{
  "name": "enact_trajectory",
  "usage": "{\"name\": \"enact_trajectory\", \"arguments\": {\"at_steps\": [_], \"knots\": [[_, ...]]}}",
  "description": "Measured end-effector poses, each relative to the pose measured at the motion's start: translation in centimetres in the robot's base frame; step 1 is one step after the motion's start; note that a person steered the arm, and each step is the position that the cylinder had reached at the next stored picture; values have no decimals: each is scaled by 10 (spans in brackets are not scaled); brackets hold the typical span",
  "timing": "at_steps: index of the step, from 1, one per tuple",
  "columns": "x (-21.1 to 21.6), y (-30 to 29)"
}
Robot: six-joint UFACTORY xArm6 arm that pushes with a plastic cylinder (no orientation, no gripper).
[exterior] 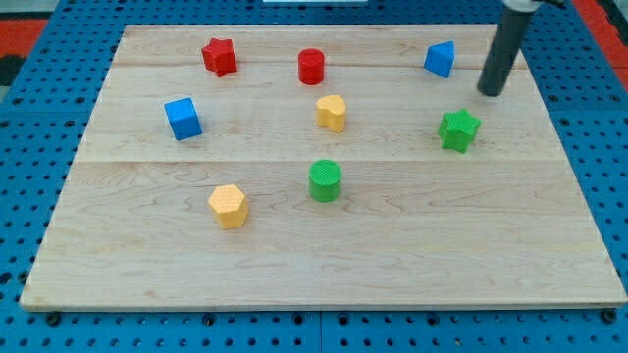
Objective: Push the blue triangle closer to the green star
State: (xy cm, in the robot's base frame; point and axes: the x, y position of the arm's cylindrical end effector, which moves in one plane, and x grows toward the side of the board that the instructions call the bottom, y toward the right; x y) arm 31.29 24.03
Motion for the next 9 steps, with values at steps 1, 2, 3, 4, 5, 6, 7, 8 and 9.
{"name": "enact_trajectory", "arguments": {"at_steps": [1,2,3,4,5,6,7,8,9], "knots": [[-75,16],[-105,-22],[-42,-62],[5,-92],[3,-71],[-29,-78],[-32,-136],[-7,-144],[9,-106]]}}
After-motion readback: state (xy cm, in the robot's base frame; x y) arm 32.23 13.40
